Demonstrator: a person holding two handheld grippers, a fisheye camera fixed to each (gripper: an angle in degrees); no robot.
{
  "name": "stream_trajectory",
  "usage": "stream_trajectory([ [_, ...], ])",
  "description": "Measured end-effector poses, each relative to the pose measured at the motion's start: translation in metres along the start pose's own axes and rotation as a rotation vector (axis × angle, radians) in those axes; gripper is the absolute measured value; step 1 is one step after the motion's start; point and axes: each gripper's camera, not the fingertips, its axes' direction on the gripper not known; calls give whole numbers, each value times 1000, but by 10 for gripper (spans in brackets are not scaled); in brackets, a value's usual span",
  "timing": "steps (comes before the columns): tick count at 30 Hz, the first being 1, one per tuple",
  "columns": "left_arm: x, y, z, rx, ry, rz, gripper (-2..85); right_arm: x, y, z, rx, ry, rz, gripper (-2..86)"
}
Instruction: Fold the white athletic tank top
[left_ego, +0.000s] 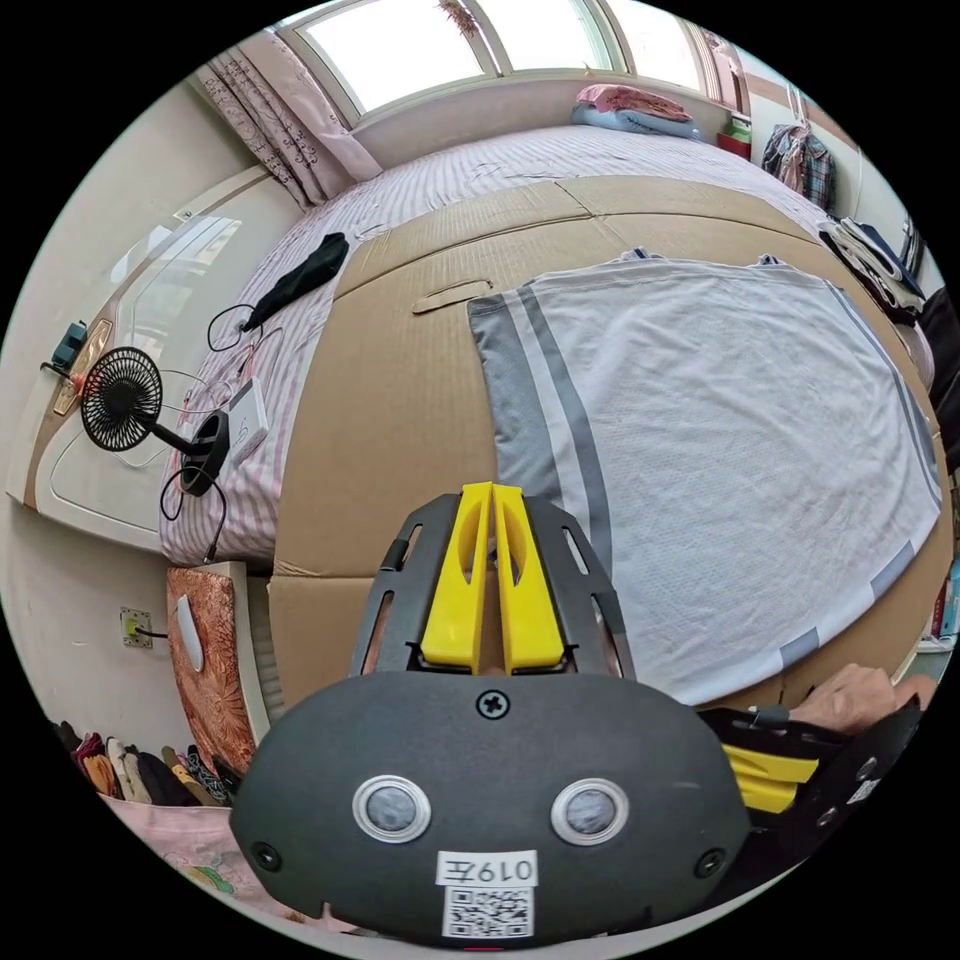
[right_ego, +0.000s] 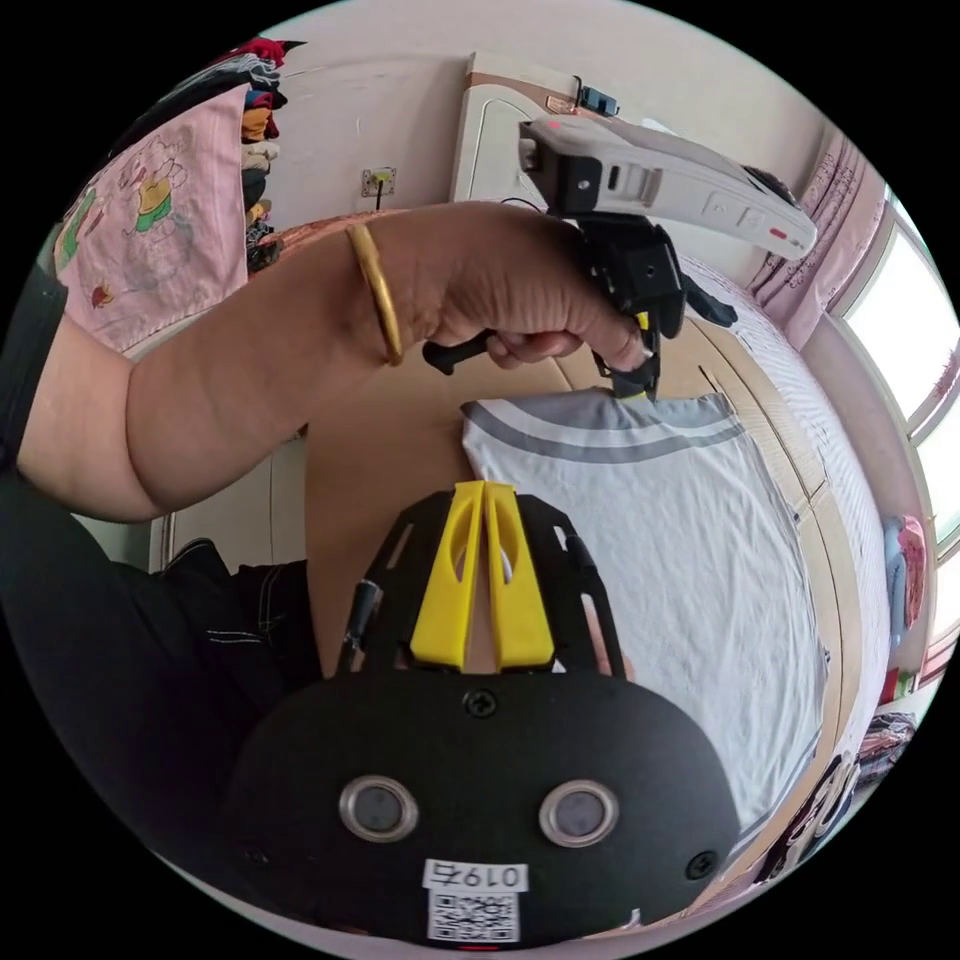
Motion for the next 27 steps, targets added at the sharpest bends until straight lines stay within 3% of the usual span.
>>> stream_trajectory([
  [6,-33,24,4,23,14,-66,11,0,5,-1,17,-14,5,-6],
  [19,-127,137,35,78,483,-191,12,15,19,-16,60,-25,62,-1],
  [27,-152,164,64,129,645,-65,25,23,18,-9,22,-52,77,15],
])
